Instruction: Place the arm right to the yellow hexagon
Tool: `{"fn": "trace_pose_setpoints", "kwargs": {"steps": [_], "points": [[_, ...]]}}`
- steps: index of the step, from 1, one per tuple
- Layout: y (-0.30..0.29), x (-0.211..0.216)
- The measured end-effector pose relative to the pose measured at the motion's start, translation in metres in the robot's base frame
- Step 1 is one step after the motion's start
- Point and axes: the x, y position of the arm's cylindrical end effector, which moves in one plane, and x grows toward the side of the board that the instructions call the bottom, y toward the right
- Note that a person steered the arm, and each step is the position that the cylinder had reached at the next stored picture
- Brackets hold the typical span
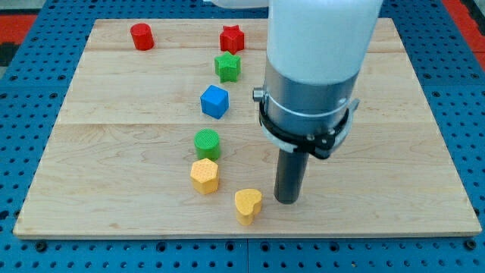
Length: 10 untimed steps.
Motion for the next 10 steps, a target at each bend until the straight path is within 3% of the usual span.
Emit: {"fn": "trace_pose_setpoints", "kwargs": {"steps": [3,6,10], "points": [[-0.098,0.004],[-0.024,-0.005],[-0.013,-0.031]]}}
